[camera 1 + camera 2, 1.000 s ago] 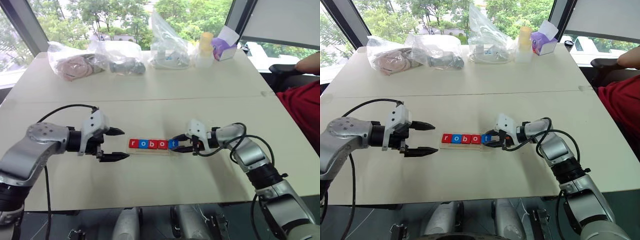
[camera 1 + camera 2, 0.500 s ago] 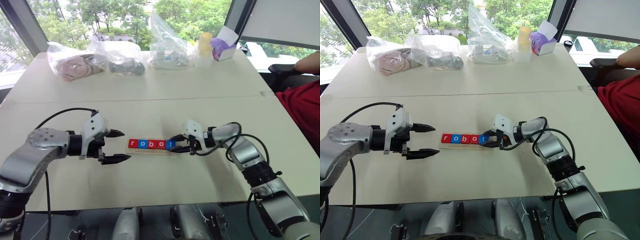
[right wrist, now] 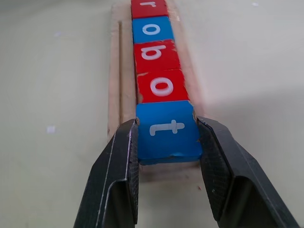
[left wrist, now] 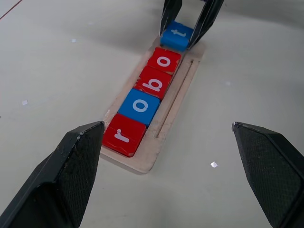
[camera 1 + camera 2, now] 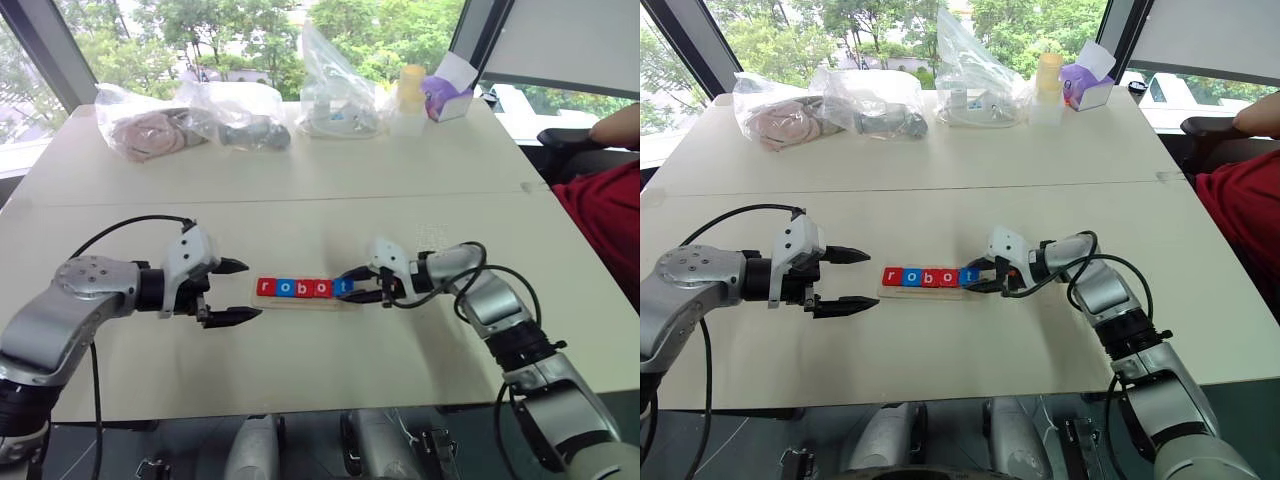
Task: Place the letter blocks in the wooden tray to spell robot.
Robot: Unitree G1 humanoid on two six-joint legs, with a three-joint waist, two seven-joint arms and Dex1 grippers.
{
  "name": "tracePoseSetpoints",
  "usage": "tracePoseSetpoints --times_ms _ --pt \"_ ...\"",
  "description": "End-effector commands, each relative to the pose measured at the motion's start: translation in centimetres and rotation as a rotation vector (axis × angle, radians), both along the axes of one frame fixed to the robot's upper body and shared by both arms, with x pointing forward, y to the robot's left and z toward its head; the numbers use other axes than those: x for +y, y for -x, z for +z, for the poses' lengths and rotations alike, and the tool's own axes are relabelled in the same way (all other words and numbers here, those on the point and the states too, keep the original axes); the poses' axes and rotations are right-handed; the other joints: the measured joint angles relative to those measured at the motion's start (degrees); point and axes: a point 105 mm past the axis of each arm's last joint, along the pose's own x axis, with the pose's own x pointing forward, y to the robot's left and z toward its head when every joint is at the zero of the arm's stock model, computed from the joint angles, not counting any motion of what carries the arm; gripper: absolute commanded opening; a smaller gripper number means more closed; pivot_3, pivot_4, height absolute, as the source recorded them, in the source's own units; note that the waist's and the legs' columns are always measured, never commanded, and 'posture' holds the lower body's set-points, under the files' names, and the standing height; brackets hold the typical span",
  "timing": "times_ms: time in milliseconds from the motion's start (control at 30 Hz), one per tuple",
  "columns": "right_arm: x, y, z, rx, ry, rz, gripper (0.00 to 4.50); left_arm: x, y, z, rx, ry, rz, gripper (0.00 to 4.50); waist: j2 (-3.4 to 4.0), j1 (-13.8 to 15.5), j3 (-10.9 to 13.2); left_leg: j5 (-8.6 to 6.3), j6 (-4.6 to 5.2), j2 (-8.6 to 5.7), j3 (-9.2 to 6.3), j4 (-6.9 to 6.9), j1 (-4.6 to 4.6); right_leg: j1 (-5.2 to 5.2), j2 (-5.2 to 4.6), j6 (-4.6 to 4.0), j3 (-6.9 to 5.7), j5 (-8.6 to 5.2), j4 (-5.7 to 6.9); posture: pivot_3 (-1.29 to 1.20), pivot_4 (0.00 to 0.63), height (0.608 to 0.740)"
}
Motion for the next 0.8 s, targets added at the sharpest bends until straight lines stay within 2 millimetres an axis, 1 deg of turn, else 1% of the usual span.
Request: tracePoseSetpoints --times_ms 33,367,533,800 --pt "0.0 0.2 0.7 -0.031 -0.016 0.008 1.17 -0.3 -0.2 0.7 -0.046 0.006 -0.011 4.50 0.00 -0.01 0.00 0.00 0.00 0.00 0.00 0.00 0.01 0.00 0.00 0.00 0.00 0.00 0.00 0.00 0.150 0.740" --pt "0.5 0.1 0.1 -0.024 -0.016 0.009 1.17 -0.4 -0.3 0.7 -0.051 0.009 -0.015 4.50 0.00 0.01 0.00 0.00 0.00 0.00 0.01 0.00 0.00 0.00 0.01 0.00 0.00 0.00 0.00 0.00 0.150 0.740" --pt "1.2 0.3 -0.2 -0.017 -0.018 0.028 1.17 -0.3 -0.2 0.6 -0.052 0.007 -0.009 4.50 0.00 -0.04 0.00 0.00 0.00 0.00 0.00 0.00 0.01 0.00 0.01 0.01 0.00 0.00 0.01 0.00 0.150 0.740" --pt "1.9 0.0 -0.3 -0.024 -0.027 0.030 1.17 -0.3 -0.2 0.4 -0.051 0.010 -0.005 4.50 0.00 0.00 0.00 0.00 0.00 0.00 0.00 0.00 0.00 0.00 0.01 0.00 0.00 0.00 0.01 0.00 0.150 0.740"
